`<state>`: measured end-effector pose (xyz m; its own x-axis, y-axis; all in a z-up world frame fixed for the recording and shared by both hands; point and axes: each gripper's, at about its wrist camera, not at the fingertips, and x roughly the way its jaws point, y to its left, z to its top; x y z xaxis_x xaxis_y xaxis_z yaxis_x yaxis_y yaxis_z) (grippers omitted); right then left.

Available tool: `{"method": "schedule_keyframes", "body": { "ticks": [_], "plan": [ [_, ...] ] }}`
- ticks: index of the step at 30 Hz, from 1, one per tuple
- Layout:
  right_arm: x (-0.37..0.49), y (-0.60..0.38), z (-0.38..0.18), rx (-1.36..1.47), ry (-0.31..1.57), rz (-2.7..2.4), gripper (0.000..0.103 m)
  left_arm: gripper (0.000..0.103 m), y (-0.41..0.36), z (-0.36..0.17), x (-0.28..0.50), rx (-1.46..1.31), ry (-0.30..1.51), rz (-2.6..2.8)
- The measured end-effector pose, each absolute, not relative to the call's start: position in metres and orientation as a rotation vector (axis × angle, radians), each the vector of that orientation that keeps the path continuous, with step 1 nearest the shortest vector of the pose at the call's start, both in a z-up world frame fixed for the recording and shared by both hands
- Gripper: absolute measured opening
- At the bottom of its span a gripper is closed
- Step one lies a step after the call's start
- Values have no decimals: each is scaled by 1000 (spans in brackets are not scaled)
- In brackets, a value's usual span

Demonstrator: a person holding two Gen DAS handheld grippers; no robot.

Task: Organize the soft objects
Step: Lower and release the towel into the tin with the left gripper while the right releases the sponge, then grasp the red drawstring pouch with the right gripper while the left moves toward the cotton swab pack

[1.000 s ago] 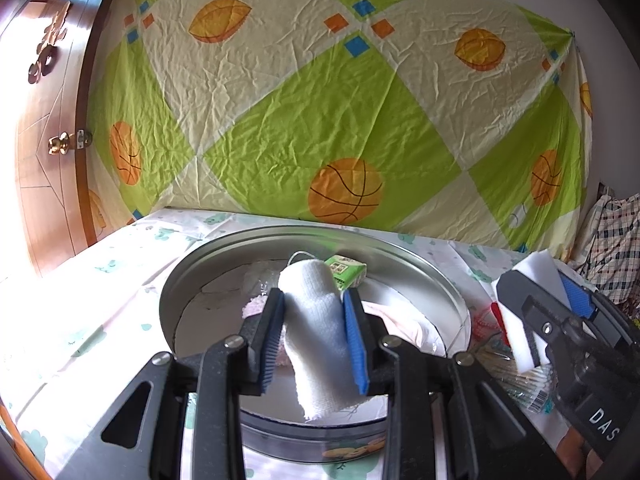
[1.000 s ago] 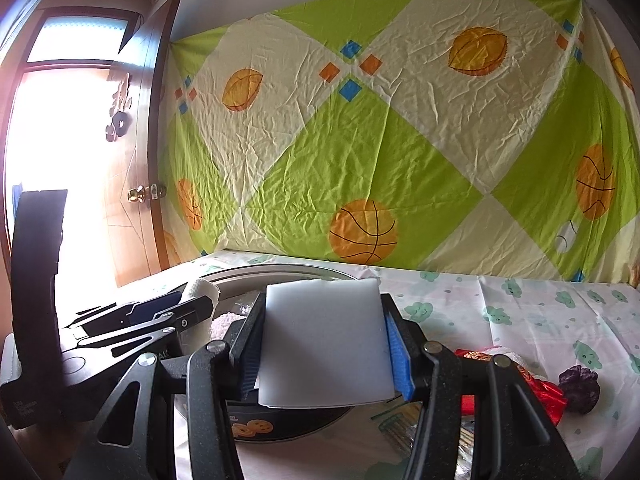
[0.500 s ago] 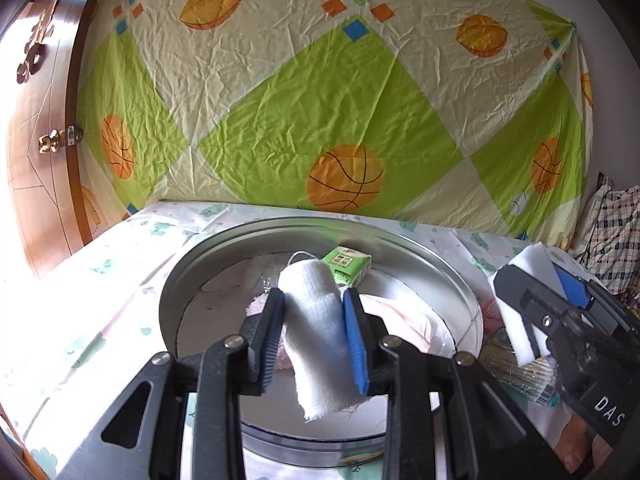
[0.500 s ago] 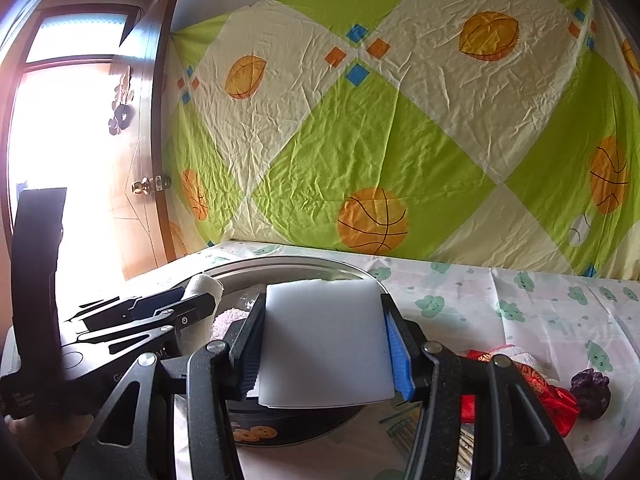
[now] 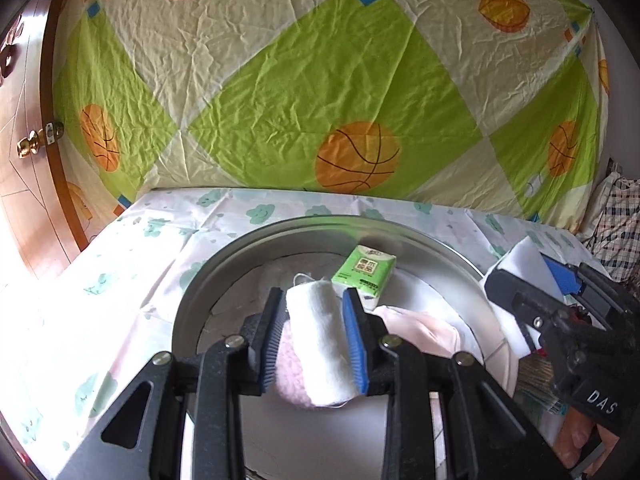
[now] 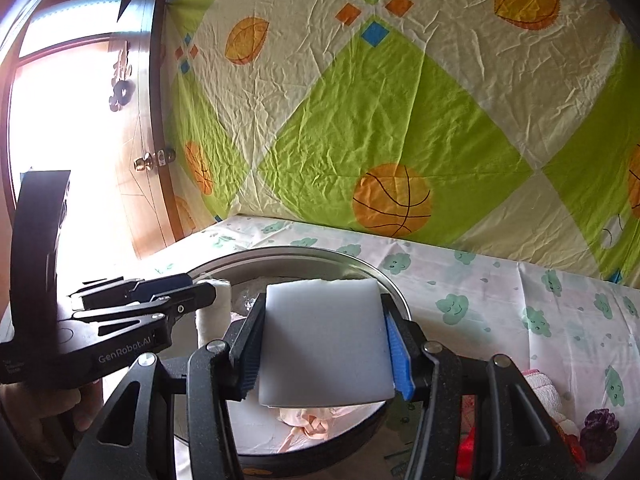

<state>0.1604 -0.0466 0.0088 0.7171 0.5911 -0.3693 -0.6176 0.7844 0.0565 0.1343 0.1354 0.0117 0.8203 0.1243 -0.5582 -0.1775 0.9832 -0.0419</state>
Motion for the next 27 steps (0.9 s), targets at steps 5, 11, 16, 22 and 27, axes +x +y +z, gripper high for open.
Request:
{"method": "schedule_keyframes", "body": {
  "ticks": [5, 11, 16, 22, 27],
  "plan": [
    [187, -26, 4, -104, 472, 684, 55, 29, 145, 11, 155, -73, 658, 191],
    [217, -8, -11, -135, 567, 674, 56, 29, 152, 0, 166, -77, 702, 206],
    [225, -2, -16, -147, 600, 663, 67, 30, 151, -4, 163, -69, 706, 217],
    [215, -16, -11, -137, 562, 638, 69, 62, 146, 2, 154, -88, 673, 218],
    [194, -31, -5, -135, 520, 640, 70, 75, 131, 7, 139, -74, 627, 210]
  ]
}}
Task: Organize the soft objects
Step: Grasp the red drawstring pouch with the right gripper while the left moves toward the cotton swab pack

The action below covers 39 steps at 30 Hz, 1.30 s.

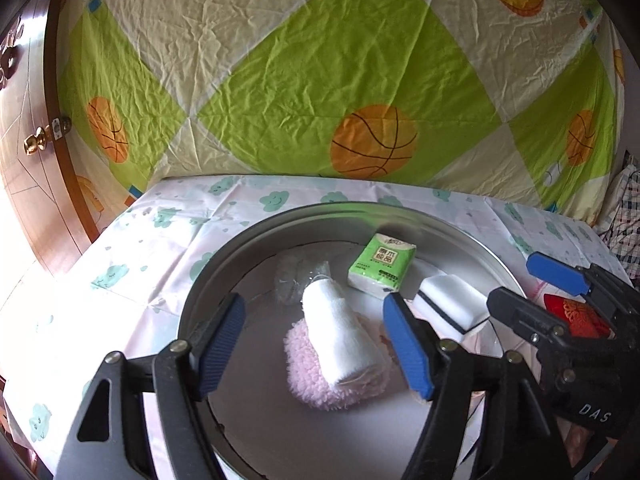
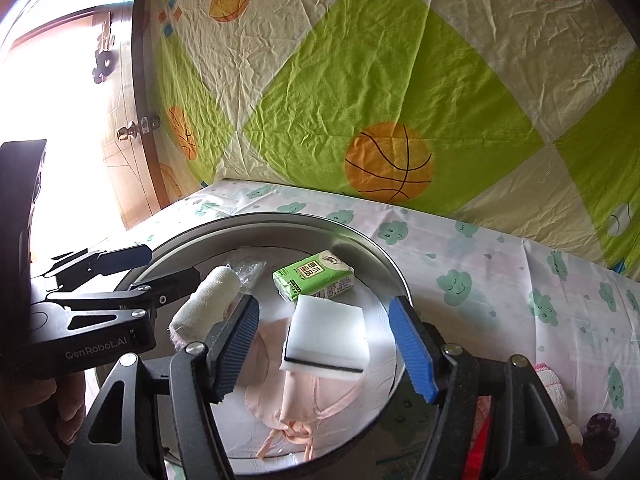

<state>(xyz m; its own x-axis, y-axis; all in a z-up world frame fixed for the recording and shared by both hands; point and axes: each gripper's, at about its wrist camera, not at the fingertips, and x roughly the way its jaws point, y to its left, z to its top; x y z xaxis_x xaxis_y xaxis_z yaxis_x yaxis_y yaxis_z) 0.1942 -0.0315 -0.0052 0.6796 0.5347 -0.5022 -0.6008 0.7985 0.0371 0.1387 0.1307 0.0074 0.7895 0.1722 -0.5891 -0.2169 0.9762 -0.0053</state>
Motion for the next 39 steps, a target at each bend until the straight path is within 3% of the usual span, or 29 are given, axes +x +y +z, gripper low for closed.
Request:
{"method": "schedule_keyframes", "body": {
  "ticks": [12, 31, 32, 34, 37, 39],
  "plan": [
    [149, -129, -10, -177, 410, 496, 79, 99, 60, 2, 101, -34, 520, 148],
    [194, -158, -50, -198, 633, 424, 78, 100, 12, -13, 100, 1, 540, 103],
    [196, -158, -52, -195, 641, 425, 74, 100, 11, -13, 99, 3, 539, 102],
    [196, -161, -52, -181, 640, 424, 38, 100, 8, -13, 97, 8, 536, 94],
    [196, -167, -54, -125, 665, 471, 25, 100, 2, -11, 95, 19, 530, 86],
    [193, -173, -52, -96, 650, 482, 21, 100, -2, -9, 94, 24, 525, 78]
  ]
}}
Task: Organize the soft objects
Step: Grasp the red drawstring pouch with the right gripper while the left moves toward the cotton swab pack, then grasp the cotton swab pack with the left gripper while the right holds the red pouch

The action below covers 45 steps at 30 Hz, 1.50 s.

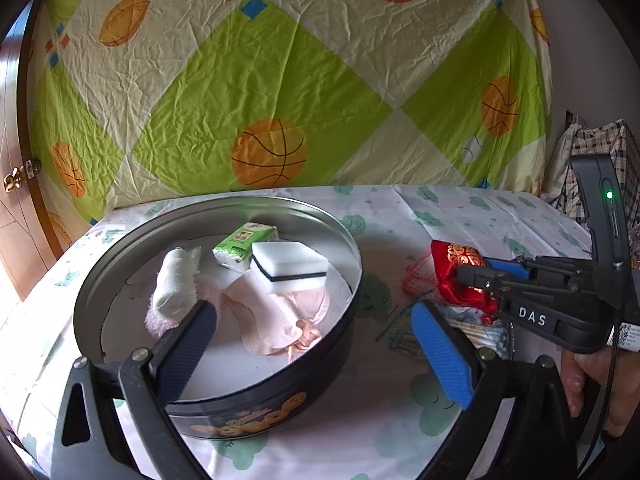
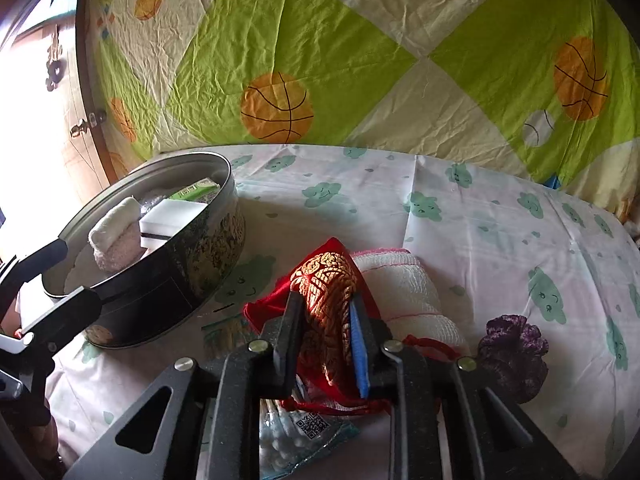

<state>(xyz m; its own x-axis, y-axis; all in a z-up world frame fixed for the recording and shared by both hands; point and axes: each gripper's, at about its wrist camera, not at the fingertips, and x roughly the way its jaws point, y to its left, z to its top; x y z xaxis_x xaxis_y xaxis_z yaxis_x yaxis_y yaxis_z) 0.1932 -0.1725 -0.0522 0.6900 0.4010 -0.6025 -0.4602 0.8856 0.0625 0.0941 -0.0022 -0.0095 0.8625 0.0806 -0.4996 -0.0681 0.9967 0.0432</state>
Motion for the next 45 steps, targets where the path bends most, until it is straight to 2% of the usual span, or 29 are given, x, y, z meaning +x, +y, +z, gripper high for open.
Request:
{"method": "schedule_keyframes", "body": {
  "ticks": [14, 27, 36, 45],
  "plan": [
    [177, -223, -38, 4, 528, 316, 19, 100, -62, -20, 100, 110, 586, -35],
    [174, -246, -35, 77, 496, 271, 20, 100, -105, -44, 136, 126, 767, -120],
    [174, -250, -37, 89, 502, 264, 20, 100, -103, -60, 157, 73, 889, -163],
    [172, -249, -36, 85, 491, 261, 20, 80, -89, -57, 148, 4, 874, -208]
  ]
}}
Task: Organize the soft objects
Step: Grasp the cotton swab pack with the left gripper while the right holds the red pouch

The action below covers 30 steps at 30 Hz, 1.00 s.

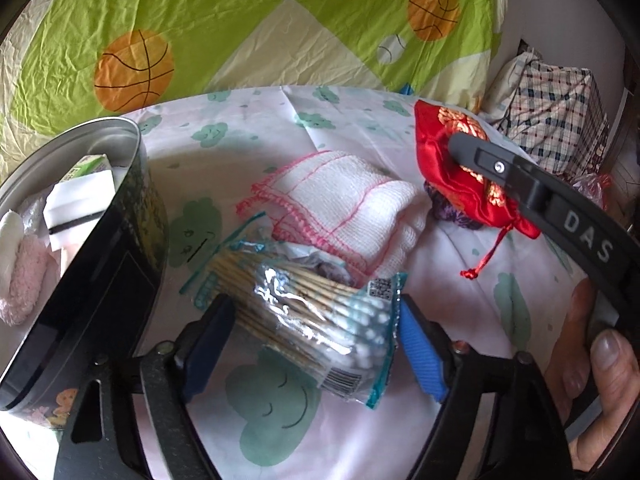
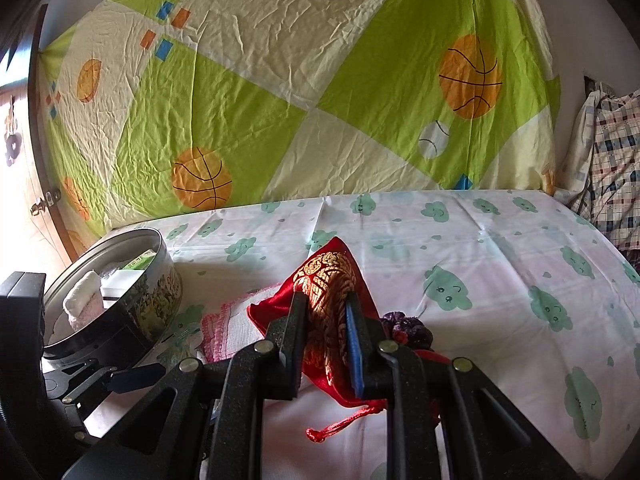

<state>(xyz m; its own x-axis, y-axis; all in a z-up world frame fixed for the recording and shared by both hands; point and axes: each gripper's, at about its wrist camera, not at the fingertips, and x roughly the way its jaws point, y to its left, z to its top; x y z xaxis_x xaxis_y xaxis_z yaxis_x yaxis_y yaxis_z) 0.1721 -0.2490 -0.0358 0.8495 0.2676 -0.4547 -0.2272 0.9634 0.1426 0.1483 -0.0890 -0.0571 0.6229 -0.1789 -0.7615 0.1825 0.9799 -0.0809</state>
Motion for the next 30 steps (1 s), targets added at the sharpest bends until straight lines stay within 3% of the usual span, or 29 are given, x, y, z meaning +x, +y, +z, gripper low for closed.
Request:
{"method": "schedule_keyframes", "body": {
  "ticks": [8, 13, 20, 26, 30],
  "plan": [
    [171, -249, -35, 86, 490, 264, 20, 73, -72, -56, 128, -16, 864, -145],
    [171, -250, -35, 88, 488, 265, 20, 87, -73, -54, 130, -43, 845, -137],
    [171, -251, -35, 98, 485, 268, 20, 87, -75, -54, 145, -64, 861, -113],
    [171, -252, -35, 98, 486, 268, 20, 74, -73, -58, 157, -79, 882, -101],
    [171, -252, -35, 106, 481, 268, 20, 55, -65, -58, 156, -120, 874, -93]
  ]
}}
